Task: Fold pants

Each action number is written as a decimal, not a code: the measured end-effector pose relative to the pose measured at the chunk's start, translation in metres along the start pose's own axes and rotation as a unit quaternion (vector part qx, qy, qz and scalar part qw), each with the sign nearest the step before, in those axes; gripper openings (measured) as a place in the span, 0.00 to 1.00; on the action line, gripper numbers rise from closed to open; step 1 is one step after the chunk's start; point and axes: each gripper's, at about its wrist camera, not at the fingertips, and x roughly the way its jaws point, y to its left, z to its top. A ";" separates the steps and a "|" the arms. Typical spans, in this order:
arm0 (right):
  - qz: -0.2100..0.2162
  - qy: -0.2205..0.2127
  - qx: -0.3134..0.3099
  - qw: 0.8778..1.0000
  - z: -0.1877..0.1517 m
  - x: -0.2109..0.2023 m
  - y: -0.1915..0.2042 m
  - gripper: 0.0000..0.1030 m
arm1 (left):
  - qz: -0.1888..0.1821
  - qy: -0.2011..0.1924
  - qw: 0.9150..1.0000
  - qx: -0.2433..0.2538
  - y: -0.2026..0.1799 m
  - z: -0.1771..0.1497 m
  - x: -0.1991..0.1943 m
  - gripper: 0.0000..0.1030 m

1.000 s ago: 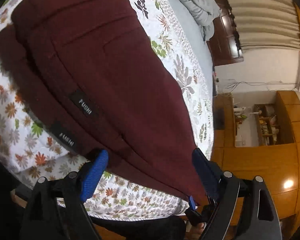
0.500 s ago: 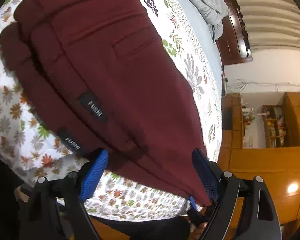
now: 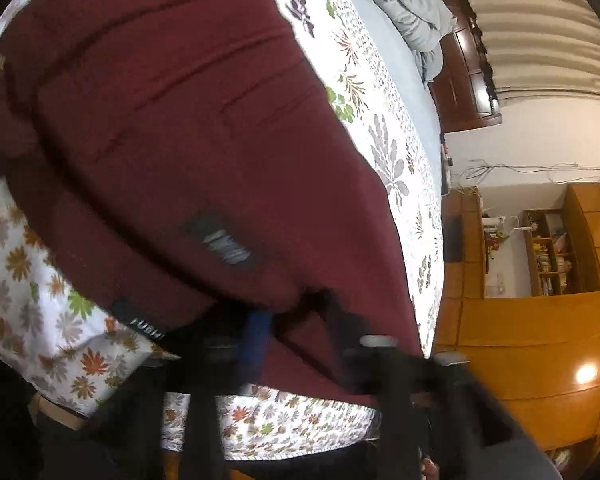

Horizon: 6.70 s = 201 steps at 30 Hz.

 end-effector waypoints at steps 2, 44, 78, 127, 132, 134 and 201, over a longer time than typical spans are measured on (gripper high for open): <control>0.001 -0.001 -0.007 1.000 -0.005 -0.005 -0.002 0.07 | -0.001 -0.003 1.000 -0.001 0.009 -0.008 -0.005 0.13; 0.006 0.148 -0.027 0.989 -0.088 0.123 0.045 0.08 | -0.009 -0.008 1.000 -0.024 0.021 0.020 -0.042 0.40; 0.061 0.200 -0.066 0.976 -0.120 0.130 0.073 0.27 | 0.008 -0.062 0.998 -0.024 0.036 0.038 -0.088 0.66; 0.107 -0.254 0.016 0.961 0.121 -0.217 -0.125 0.52 | 0.042 0.037 0.975 0.214 -0.059 -0.019 0.029 0.76; 0.135 -0.285 0.060 0.947 0.127 -0.242 -0.169 0.53 | 0.049 0.030 0.972 0.229 -0.064 -0.026 0.031 0.76; 0.139 -0.281 0.060 0.948 0.131 -0.237 -0.174 0.53 | 0.055 0.031 0.971 0.230 -0.066 -0.027 0.033 0.76; -0.099 -0.283 -0.267 0.916 0.079 -0.222 0.091 0.16 | 0.064 0.013 0.961 0.268 -0.089 -0.039 -0.009 0.79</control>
